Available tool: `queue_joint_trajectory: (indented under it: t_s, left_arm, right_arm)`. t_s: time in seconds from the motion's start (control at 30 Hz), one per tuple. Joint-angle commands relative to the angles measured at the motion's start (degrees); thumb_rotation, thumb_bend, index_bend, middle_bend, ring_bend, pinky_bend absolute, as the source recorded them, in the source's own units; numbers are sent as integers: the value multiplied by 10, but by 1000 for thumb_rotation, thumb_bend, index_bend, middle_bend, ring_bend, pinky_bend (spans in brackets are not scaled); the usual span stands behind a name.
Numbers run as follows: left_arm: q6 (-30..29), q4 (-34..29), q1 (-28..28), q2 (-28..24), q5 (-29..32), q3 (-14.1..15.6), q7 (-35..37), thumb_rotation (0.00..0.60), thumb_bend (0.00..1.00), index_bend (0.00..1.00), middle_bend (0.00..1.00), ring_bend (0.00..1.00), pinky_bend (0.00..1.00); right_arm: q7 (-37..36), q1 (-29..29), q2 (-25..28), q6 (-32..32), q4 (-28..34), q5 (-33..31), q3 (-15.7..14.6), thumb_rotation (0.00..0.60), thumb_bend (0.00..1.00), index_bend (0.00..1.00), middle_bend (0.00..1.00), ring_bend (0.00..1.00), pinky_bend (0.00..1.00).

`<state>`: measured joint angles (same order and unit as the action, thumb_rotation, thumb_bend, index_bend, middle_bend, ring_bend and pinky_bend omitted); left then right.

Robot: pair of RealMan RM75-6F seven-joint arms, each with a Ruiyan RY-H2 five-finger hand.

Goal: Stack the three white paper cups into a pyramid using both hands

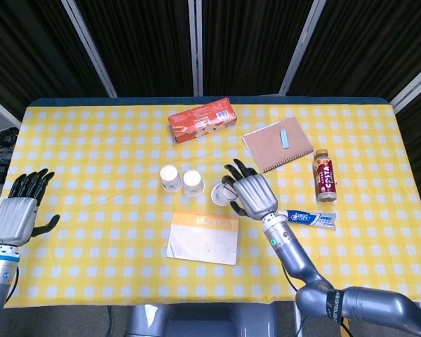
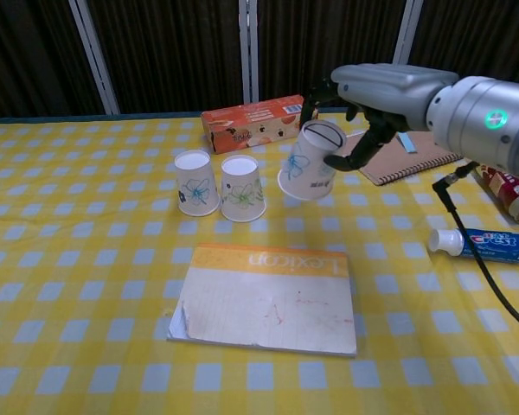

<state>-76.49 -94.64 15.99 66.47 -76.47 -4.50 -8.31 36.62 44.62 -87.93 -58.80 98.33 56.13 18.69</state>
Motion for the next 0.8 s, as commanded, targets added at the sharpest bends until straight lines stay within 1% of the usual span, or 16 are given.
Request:
queue_joint_trajectory:
  t_s: [0.03, 0.27, 0.37, 0.6, 0.8]
  left_arm:
    - [6, 4, 1, -1, 4, -3, 7, 600, 310, 0, 0, 0, 0]
    - [20, 18, 3, -6, 18, -11, 32, 600, 309, 0, 0, 0, 0]
    - [26, 18, 4, -10, 15, -10, 41, 600, 309, 0, 0, 0, 0]
    - [35, 21, 4, -14, 16, -11, 51, 600, 310, 0, 0, 0, 0]
    - [39, 24, 5, -16, 17, -13, 59, 600, 310, 0, 0, 0, 0]
  right_arm:
    - [20, 33, -25, 7, -19, -27, 23, 600, 309, 439, 138, 0, 275]
    - [42, 87, -60, 0, -49, -42, 42, 600, 309, 442, 141, 0, 276]
    - [54, 120, -84, 10, -78, -55, 48, 600, 309, 442, 141, 0, 276]
    - [51, 161, -120, 20, -136, -72, 50, 600, 310, 450, 148, 0, 276]
    - [43, 184, -141, 25, -183, -69, 50, 600, 309, 450, 149, 0, 276]
